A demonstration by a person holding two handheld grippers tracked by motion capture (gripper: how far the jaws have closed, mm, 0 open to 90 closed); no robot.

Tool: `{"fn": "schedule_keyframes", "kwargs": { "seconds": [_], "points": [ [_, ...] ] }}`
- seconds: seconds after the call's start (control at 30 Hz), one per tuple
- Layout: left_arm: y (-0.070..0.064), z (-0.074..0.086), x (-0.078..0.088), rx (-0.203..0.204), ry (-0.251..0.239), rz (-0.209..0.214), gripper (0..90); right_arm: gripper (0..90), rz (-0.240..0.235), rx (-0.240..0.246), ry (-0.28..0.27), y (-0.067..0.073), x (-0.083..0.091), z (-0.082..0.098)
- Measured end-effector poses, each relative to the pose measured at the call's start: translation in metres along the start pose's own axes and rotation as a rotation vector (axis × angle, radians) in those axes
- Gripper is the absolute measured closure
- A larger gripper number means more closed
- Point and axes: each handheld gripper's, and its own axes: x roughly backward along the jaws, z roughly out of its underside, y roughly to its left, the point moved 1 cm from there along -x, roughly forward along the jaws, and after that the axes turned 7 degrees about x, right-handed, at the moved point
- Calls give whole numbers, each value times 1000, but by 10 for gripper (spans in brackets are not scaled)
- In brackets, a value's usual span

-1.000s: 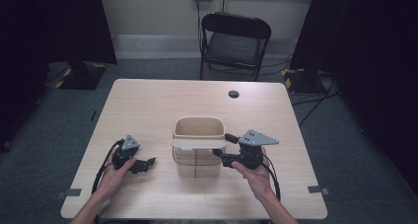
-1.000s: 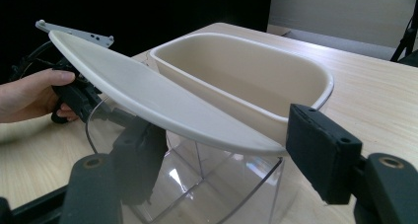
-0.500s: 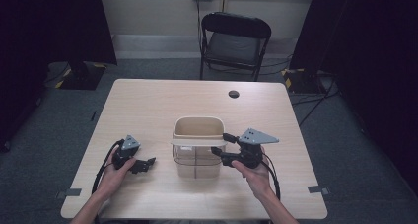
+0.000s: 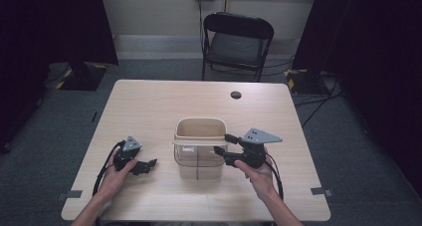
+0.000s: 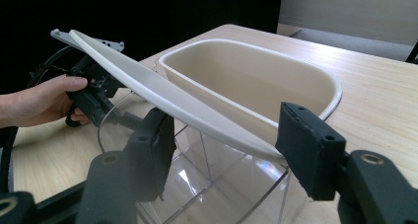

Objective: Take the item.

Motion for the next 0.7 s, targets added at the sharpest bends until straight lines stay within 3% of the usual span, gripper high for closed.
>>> {"fn": "schedule_keyframes", "kwargs": {
  "seconds": [0.7],
  "points": [
    [0,0,0,2,-2,0,125,425,-14,-12,-6,-3,-1,-1]
  ]
}}
